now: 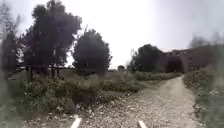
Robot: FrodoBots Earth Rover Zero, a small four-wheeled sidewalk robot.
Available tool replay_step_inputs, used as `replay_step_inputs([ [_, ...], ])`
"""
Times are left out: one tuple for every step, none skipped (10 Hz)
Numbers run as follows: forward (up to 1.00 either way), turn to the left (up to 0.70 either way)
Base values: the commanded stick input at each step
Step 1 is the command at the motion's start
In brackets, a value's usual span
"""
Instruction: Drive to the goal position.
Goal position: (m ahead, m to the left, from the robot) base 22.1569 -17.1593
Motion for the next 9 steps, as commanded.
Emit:
replay_step_inputs([
  [0.00, -1.00],
  [0.00, -1.00],
  [0.00, -1.00],
  [0.00, -1.00],
  [0.00, -1.00],
  [0.00, -1.00],
  [0.00, -1.00],
  [0.00, -1.00],
  [0.00, -0.74],
])
